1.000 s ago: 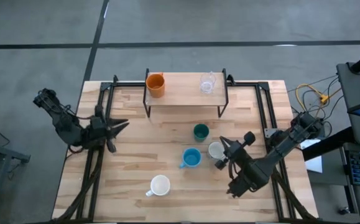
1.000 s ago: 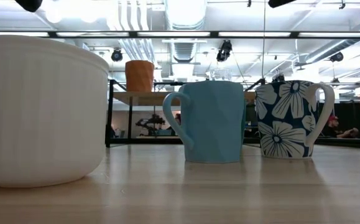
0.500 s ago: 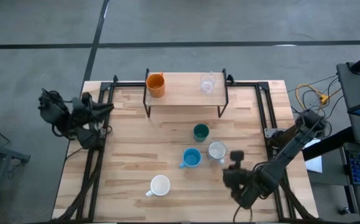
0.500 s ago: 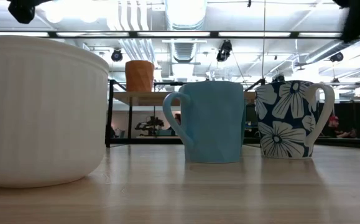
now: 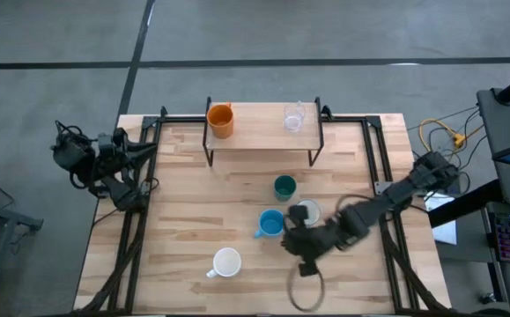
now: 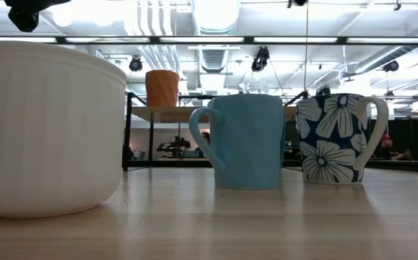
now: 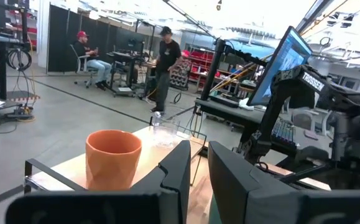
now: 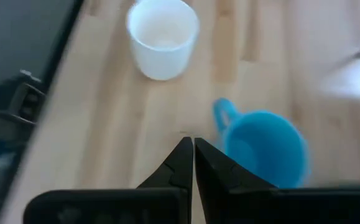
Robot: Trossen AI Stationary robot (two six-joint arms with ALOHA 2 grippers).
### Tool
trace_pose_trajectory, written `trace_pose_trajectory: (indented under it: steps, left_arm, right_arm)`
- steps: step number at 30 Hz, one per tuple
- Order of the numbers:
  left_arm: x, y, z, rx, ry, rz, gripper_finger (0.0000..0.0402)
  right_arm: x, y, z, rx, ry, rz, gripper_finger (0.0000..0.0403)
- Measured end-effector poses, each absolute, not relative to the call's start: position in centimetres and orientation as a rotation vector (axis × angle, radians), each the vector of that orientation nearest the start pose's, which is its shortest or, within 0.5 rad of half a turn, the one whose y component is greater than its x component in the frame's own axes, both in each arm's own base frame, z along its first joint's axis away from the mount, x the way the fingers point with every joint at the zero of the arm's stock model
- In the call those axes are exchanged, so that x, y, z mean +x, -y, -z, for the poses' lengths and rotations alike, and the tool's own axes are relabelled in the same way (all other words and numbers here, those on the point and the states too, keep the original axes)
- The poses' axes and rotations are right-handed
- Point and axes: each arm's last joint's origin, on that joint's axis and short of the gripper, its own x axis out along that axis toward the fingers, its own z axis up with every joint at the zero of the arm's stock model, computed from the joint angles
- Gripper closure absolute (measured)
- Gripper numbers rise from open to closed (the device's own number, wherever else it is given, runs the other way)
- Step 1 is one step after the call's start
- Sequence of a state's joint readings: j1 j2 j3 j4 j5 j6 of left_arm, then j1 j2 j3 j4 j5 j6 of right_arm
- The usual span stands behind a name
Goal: Stack small to large cups/mugs on shelf
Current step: Put the blue mug on the shelf
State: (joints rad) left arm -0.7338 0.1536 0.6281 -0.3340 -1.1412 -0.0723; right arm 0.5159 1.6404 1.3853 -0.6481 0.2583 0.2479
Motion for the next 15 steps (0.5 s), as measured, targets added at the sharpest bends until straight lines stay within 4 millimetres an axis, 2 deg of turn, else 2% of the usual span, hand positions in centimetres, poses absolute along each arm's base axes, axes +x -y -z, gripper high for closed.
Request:
trace_pose_trajectory:
  steps: [4,8,15]
  left_arm:
    - [3.9,-0.1,-32.0,-0.186,0.099,-0.403,0.0359]
    - [3.9,0.0,-31.9,-0.168,0.086,-0.402,0.0359]
    - [3.9,0.0,-31.9,-0.169,0.087,-0.394,0.0359]
  right_arm:
    - [32.7,-15.5,-29.8,-0.056,-0.893,-0.168,0.0394]
    - [33.7,-15.6,-30.3,-0.116,-0.980,-0.109,0.0394]
    - [35.6,-15.7,-30.1,-0.186,-1.114,-0.082,0.0394]
